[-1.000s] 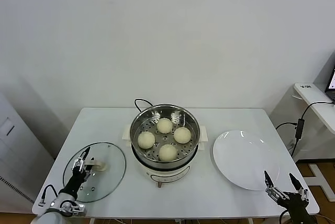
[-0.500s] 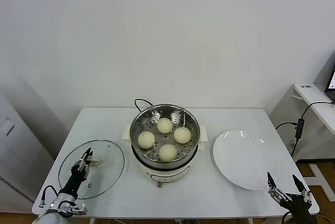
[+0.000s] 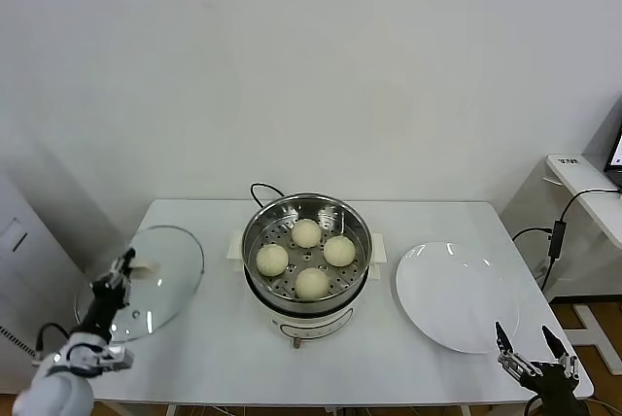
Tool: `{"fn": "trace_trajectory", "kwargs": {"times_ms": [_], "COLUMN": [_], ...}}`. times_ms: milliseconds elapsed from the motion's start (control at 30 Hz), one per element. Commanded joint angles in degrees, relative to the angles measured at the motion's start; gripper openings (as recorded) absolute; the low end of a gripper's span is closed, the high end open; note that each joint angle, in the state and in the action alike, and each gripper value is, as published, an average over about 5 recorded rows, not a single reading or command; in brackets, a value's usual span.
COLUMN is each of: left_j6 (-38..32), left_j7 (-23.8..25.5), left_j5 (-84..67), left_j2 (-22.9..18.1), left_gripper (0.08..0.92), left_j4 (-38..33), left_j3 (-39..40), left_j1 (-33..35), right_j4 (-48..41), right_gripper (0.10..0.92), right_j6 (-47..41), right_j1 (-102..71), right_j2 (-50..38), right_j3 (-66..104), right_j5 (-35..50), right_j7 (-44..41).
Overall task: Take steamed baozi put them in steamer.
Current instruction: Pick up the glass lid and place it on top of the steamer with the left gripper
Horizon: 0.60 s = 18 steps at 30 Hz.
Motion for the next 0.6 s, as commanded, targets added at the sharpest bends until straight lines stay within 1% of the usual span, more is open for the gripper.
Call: {"fn": "trace_trajectory", "kwargs": {"times_ms": [33,167,267,367,433,600], "left_j6": [27.7,37.7,42.6,46.5,48.1,51.1], "left_j7": [10.4,10.6,10.5,10.8,11.5,12.7], "left_j5": [-12.8,-7.6,-4.2,-1.4,0.9,3.5], "left_j2": [15.9,16.7,15.8,13.3,11.0,6.0], "left_gripper": [0.116,0.116,0.116,0.116,0.116,0.116], "left_j4": [-21.1,-25.2,-24.5,-22.0,-20.2,-15.6], "left_j3": [15.1,29.6,40.3,48.5,52.3,59.5], "left_j1": [-1.1,-6.0,-12.9,-19.9,-23.5,-29.3], "right_j4": [-1.4,-2.1,-2.5,-2.9,-3.1,-2.8], "right_gripper": [0.823,0.823,0.823,0.823,0.823,0.823], "right_j6": [0.6,0.7,0.9,1.2,1.4,0.9], "right_j1": [-0.5,-1.0,-1.6,-2.2,-2.4,-2.3], "right_j2": [0.8,2.3,3.9,5.5,6.2,6.7], "right_j3": [0.2,0.8,1.8,2.5,2.7,3.4], "right_j5": [-1.1,-1.9,-2.6,-3.3,-3.7,-4.1], "right_j7": [-2.9,-3.4,-3.7,-4.0,-4.1,-4.0]}}
